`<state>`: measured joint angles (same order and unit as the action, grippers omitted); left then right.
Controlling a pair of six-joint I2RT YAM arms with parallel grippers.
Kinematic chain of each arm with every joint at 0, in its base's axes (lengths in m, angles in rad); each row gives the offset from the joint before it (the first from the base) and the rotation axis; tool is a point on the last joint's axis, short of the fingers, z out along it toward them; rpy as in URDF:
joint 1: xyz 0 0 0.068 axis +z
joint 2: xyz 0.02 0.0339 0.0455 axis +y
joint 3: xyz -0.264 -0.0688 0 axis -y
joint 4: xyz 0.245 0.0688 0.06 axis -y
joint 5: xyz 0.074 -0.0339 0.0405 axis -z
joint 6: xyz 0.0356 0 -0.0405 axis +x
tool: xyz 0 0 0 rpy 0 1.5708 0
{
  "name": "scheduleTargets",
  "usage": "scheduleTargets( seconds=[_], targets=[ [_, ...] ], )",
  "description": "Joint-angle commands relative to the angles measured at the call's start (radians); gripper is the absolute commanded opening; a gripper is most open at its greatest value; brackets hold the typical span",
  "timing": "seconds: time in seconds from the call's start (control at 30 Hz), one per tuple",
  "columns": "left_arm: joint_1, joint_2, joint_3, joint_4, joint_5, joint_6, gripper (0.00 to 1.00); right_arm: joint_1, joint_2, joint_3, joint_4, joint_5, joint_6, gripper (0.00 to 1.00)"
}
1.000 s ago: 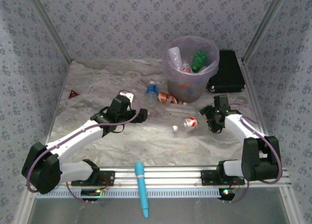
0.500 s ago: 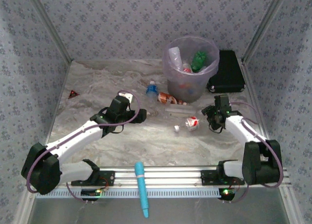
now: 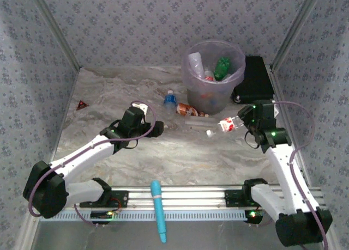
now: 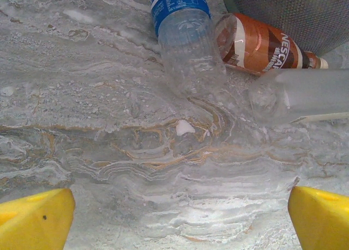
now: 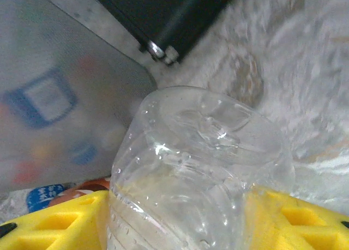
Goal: Put the plastic bottles in the bin
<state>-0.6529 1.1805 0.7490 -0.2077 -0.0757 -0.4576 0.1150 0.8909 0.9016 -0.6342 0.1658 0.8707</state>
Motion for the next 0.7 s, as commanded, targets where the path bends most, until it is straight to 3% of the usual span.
scheduleTargets(
  seconds=[0.0,0.13,0.27,0.47,0.67],
  targets=[
    [0.008,0.006,0.034,-0.005,-0.007,-0.002,1.0,0.017,-0.034,0.148,-0.125,0.154,-0.14,0.62],
    [0.008,0.008,0.038,-0.004,-0.006,-0.002,1.0,0.02,-0.053,0.282,-0.157,0.248,-0.27,0.62],
    [0.008,0.014,0.045,-0.002,-0.006,0.002,1.0,0.021,-0.018,0.448,-0.112,0.259,-0.378,0.61],
    [0.009,0.012,0.055,-0.008,0.004,0.002,1.0,0.028,0.092,0.622,0.042,0.184,-0.466,0.59],
    [0.009,-0.007,0.046,-0.015,0.003,-0.003,1.0,0.07,0.31,0.792,0.232,0.118,-0.629,0.58]
  ],
)
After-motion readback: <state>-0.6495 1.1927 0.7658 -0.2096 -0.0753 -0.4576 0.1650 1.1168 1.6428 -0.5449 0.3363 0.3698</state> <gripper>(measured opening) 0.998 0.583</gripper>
